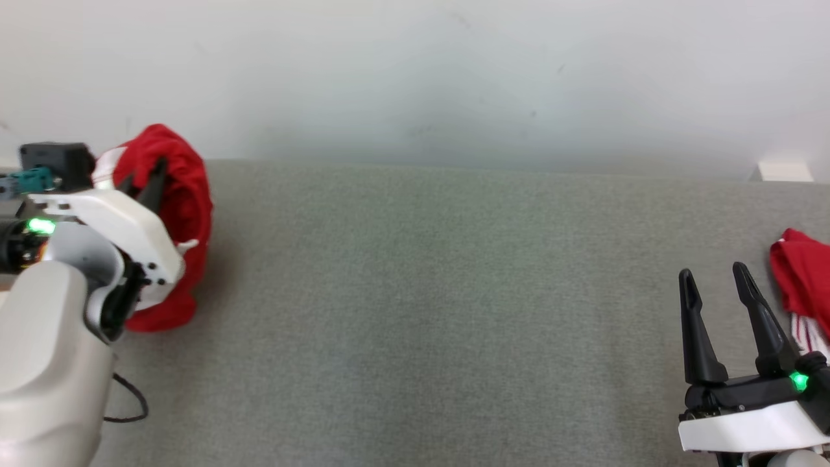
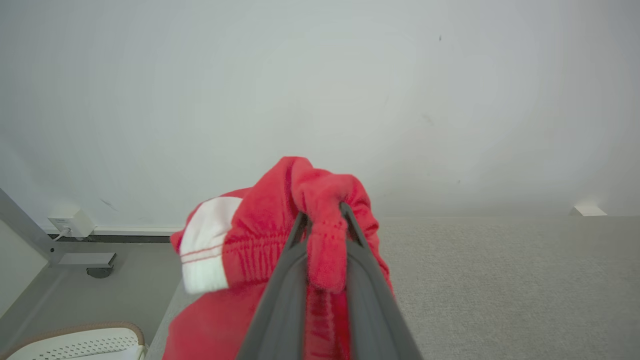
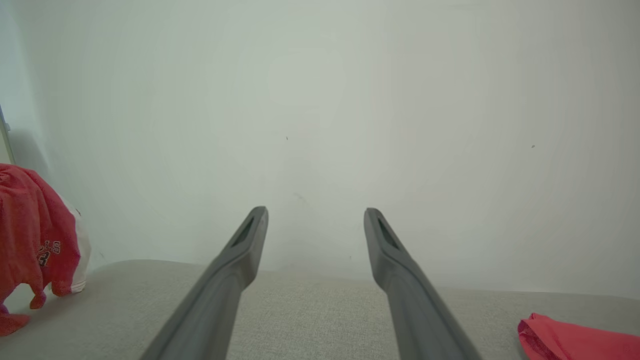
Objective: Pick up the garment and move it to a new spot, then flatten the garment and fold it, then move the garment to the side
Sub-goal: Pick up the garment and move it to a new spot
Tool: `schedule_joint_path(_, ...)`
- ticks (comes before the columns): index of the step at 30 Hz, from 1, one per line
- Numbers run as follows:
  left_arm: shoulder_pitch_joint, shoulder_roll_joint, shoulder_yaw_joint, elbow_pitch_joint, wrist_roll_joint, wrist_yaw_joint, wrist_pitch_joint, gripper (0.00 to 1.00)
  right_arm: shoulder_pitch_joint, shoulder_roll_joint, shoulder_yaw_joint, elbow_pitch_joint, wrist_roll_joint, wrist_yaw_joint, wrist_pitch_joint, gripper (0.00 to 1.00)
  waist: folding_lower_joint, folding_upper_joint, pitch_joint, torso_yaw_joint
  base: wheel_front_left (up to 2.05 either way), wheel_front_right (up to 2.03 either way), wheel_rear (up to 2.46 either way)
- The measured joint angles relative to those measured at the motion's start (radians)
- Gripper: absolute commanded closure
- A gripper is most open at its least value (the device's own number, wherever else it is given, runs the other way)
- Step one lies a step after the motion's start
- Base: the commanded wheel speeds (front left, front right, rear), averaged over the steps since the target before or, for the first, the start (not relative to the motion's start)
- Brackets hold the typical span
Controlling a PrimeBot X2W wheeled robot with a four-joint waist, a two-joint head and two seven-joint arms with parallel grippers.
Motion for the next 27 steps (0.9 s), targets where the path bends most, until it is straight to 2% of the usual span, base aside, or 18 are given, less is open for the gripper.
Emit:
schedule_joint_path(8,0.055,-0.011,-0.081,-0.258,-0.019,0.0,0.056,1.0,0.037,0.009,-0.017,-0.011,0.001,0.0,0.0,0.0,0.0,0.0,-0.062,-0.06,0.0,0.0,0.0)
schedule_joint_path(18,0.095,-0.096,-0.155,-0.583,-0.086,0.003,0.104,1.0,0.048,0.003,-0.063,-0.044,-0.003,0.0,0.0,0.0,-0.0001,0.0,-0.086,-0.164,0.0,0.0,0.0)
schedule_joint_path(23,0.196,-0.119,-0.17,-0.633,-0.103,0.029,0.101,1.0,0.056,0.002,-0.08,-0.053,-0.004,0.0,0.0,0.0,0.0,0.0,-0.081,-0.208,0.0,0.0,0.0)
schedule_joint_path(27,0.304,-0.114,-0.17,-0.589,-0.107,0.048,0.045,1.0,0.058,0.003,-0.068,-0.054,-0.005,0.0,0.0,0.0,0.0,0.0,-0.066,-0.237,0.0,0.0,0.0)
